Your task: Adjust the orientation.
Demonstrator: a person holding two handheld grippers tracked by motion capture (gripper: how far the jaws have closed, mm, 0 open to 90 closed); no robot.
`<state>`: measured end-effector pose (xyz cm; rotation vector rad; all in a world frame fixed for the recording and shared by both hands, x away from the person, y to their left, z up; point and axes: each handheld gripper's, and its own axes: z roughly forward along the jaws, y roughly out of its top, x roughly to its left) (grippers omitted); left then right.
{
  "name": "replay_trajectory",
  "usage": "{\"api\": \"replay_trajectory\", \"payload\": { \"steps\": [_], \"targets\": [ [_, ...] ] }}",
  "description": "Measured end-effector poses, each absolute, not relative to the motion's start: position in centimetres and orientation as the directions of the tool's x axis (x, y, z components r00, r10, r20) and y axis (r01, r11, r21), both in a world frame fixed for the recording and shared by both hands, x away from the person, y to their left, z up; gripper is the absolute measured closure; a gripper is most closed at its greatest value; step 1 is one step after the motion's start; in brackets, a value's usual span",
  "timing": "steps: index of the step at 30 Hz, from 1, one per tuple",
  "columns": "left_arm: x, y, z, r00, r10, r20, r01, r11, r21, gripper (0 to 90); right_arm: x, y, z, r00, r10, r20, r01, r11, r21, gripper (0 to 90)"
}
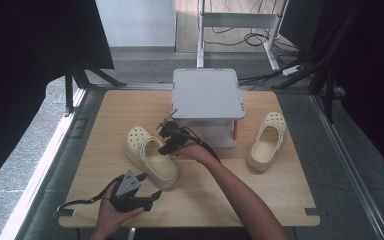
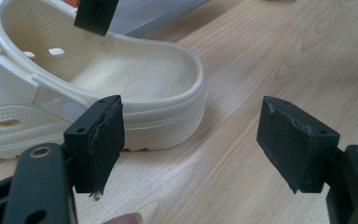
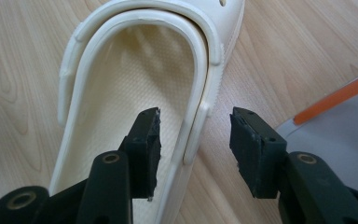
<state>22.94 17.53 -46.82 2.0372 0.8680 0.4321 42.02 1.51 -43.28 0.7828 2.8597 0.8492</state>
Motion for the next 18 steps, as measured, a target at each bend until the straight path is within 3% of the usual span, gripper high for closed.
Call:
{"api": "replay_trajectory", "payload": {
  "steps": [18],
  "targets": [
    [23.0,17.7,-46.9,0.697,0.717,-0.018,0.42,-0.388,0.82,23.8,43.1,2.5,-44.2,-0.857,0.504,0.102,0.472,0.692,0.545,60.5]
  ]
}}
